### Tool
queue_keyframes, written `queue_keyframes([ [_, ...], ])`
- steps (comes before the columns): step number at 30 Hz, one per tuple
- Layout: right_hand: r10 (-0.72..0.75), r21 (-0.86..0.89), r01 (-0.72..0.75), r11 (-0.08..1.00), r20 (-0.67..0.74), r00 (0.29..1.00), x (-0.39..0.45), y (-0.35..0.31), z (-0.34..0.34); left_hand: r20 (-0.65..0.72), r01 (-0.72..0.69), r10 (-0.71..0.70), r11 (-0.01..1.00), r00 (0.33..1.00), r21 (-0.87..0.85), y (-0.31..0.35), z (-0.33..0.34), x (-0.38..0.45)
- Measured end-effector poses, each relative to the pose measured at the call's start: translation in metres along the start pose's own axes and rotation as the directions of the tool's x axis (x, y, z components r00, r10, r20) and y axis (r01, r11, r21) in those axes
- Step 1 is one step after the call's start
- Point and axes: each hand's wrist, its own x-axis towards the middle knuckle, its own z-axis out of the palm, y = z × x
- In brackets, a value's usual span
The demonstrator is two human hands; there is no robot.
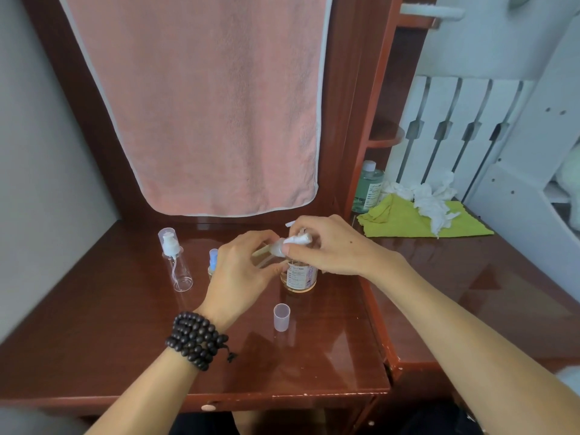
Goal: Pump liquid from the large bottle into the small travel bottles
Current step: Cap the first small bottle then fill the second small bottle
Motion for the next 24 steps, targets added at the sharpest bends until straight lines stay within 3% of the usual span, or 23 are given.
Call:
queue_keyframes([
  [3, -0.074, 0.022, 0.075, 0.997, -0.009, 0.997, 0.000, 0.002, -0.003, 0.003, 0.018, -0.017, 1.000, 1.000, -0.021, -0.001, -0.001, 0.001],
  [7, -0.013, 0.018, 0.013, 1.000, 0.011, 1.000, 0.004, 0.000, -0.003, 0.007, 0.048, -0.048, 0.998, 0.999, -0.050, -0.001, 0.000, -0.003],
  [10, -0.047, 0.009, 0.047, 0.999, 0.044, 0.998, 0.004, 0.000, -0.001, 0.045, 0.064, -0.061, 0.996, 0.997, -0.068, 0.001, 0.000, -0.005],
  [16, -0.057, 0.013, 0.058, 0.998, -0.037, 0.998, 0.005, 0.002, 0.001, 0.080, 0.093, -0.086, 0.992, 0.993, -0.082, 0.000, 0.002, -0.008],
  [21, 0.003, 0.146, 0.003, 0.989, -0.042, 0.999, 0.006, 0.002, 0.005, -0.011, -0.019, 0.020, 0.998, 1.000, 0.065, 0.008, 0.000, -0.008],
  [24, 0.040, 0.130, -0.041, 0.991, 0.008, 0.999, 0.005, 0.003, 0.008, 0.022, 0.002, -0.004, 0.996, 1.000, 0.086, 0.000, 0.000, -0.008],
])
